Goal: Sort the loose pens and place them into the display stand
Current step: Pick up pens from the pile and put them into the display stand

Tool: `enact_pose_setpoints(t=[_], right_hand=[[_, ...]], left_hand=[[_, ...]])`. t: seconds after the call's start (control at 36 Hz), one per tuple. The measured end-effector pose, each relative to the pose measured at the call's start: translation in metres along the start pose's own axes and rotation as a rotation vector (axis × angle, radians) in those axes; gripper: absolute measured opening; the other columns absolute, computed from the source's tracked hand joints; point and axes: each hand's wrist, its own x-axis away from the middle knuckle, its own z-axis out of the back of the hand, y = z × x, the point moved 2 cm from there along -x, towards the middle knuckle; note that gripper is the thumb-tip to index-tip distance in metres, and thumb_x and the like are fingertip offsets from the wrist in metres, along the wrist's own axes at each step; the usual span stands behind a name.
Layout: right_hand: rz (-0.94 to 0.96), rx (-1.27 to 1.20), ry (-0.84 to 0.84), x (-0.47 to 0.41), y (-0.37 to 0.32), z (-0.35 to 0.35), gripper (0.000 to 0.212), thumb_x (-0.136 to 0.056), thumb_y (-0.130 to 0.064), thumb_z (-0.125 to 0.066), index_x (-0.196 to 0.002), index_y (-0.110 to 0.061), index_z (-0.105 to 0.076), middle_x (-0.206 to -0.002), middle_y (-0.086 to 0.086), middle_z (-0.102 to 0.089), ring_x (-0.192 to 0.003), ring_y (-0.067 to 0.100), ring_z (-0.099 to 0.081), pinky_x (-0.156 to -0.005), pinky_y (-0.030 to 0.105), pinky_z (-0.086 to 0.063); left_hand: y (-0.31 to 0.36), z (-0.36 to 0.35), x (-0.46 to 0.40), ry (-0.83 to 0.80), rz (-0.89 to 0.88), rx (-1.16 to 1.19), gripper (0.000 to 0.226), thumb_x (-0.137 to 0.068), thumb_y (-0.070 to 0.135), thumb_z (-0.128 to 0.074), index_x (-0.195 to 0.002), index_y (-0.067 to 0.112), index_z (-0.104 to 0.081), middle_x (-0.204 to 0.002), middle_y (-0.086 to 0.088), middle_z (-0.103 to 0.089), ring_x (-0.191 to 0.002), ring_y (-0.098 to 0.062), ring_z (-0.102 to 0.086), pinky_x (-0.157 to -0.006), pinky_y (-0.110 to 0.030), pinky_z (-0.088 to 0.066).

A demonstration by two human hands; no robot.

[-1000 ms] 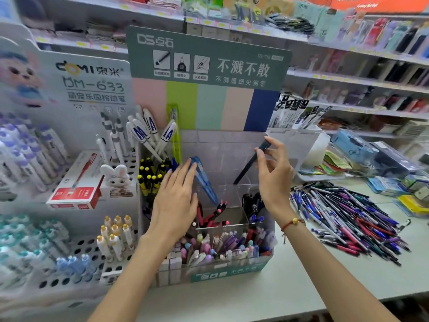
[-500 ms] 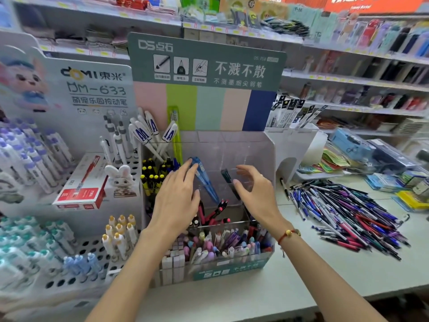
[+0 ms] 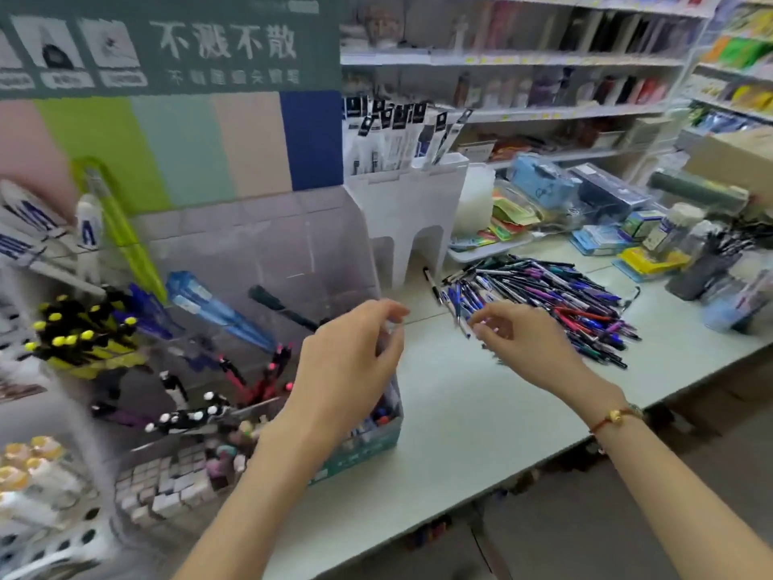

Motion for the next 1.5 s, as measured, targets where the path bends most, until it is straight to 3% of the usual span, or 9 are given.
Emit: enact_pose_setpoints(t=[0.19,0.42,0.61,0.81,0.89,1.0,1.17,1.31,1.5], right_hand=[[-0.178,0.078,-0.042,-0.020,0.143,0.013,0.010,-0.093,-0.027,-0.059,-0.099,-0.025,-0.067,-0.071,-0.017,-0.055,-0.069,0.006,-0.055,-0.055,0.024,-0.037],[-0.237,-0.004,-0.094,-0.053,0.256,0.003,0.017,-0.094,-0.022,-0.059,-0.109,-0.024,-0.066,-0.092,-0.002,-0.069,-0.087,0.018,-0.064,-0.071,0.037,-0.053],[0.154,0.204,-0.111,-0.065,0.296,-0.041,0.063,-0.073,-0.045,-0.079,-0.127,-0.019,-0.059,-0.126,0.005,-0.059,-0.115,0.027,-0.056,-0.098,0.042,-0.047],[0.343,0.440,-0.022,-0.057,0.334,-0.061,0.058,-0.098,-0.050,-0.033,-0.149,-0.023,-0.034,-0.157,-0.001,-0.028,-0.142,0.020,-0.030,-0.114,0.043,-0.026],[0.325,0.469,0.032,-0.056,0.338,-0.059,0.057,-0.097,-0.051,-0.035,-0.142,-0.017,-0.046,-0.150,0.003,-0.039,-0.136,0.023,-0.038,-0.110,0.042,-0.032],[0.231,0.537,0.085,-0.056,0.333,-0.053,0.055,-0.090,-0.056,-0.043,-0.119,-0.014,-0.061,-0.123,0.010,-0.057,-0.113,0.027,-0.049,-0.094,0.043,-0.046],[0.194,0.418,-0.012,-0.061,0.323,-0.048,0.058,-0.076,-0.048,-0.067,-0.115,-0.006,-0.057,-0.107,0.010,-0.061,-0.095,0.027,-0.060,-0.078,0.039,-0.054],[0.301,0.611,-0.099,-0.062,0.306,-0.056,0.056,-0.075,-0.035,-0.073,-0.118,-0.003,-0.059,-0.104,0.011,-0.063,-0.086,0.027,-0.061,-0.070,0.037,-0.054],[0.333,0.710,-0.157,-0.080,0.285,-0.058,0.025,-0.068,-0.005,-0.067,-0.091,-0.010,-0.059,-0.078,0.003,-0.058,-0.067,0.019,-0.052,-0.056,0.029,-0.043]], left_hand=[[0.030,-0.118,-0.047,-0.262,0.088,0.033,0.026,-0.096,0.035,-0.047,-0.121,0.039,-0.053,-0.117,0.025,-0.058,-0.101,0.004,-0.056,-0.086,-0.024,-0.041],[0.032,-0.233,-0.094,-0.435,0.270,-0.079,0.031,-0.100,0.030,-0.040,-0.128,0.037,-0.049,-0.132,0.017,-0.053,-0.118,-0.009,-0.053,-0.093,-0.031,-0.043],[0.022,-0.291,-0.101,-0.493,0.286,-0.139,0.039,-0.100,0.029,-0.043,-0.139,0.032,-0.042,-0.145,0.013,-0.039,-0.129,-0.012,-0.041,-0.096,-0.033,-0.041],[0.028,-0.352,-0.124,-0.520,0.139,-0.202,0.081,-0.091,0.052,-0.052,-0.153,0.019,-0.012,-0.157,0.004,-0.020,-0.144,-0.015,-0.018,-0.113,-0.028,-0.018],[0.028,-0.369,-0.133,-0.446,0.141,-0.207,0.091,-0.083,0.057,-0.060,-0.151,0.013,-0.018,-0.144,0.001,-0.036,-0.133,-0.020,-0.032,-0.106,-0.028,-0.025],[0.026,-0.373,-0.140,-0.308,0.127,-0.158,0.057,-0.076,0.047,-0.072,-0.117,0.013,-0.052,-0.106,-0.002,-0.057,-0.100,-0.025,-0.052,-0.081,-0.032,-0.035],[0.017,-0.366,-0.141,-0.409,-0.023,-0.301,0.034,-0.074,0.039,-0.078,-0.098,0.020,-0.065,-0.088,0.001,-0.063,-0.083,-0.025,-0.062,-0.060,-0.033,-0.046],[0.004,-0.343,-0.142,-0.441,0.009,-0.344,0.024,-0.095,0.032,-0.054,-0.117,0.025,-0.059,-0.112,0.003,-0.059,-0.105,-0.022,-0.056,-0.068,-0.033,-0.041],[-0.021,-0.311,-0.132,-0.545,0.117,-0.525,0.018,-0.099,0.023,-0.043,-0.115,0.020,-0.051,-0.114,0.000,-0.052,-0.104,-0.022,-0.050,-0.064,-0.030,-0.031]])
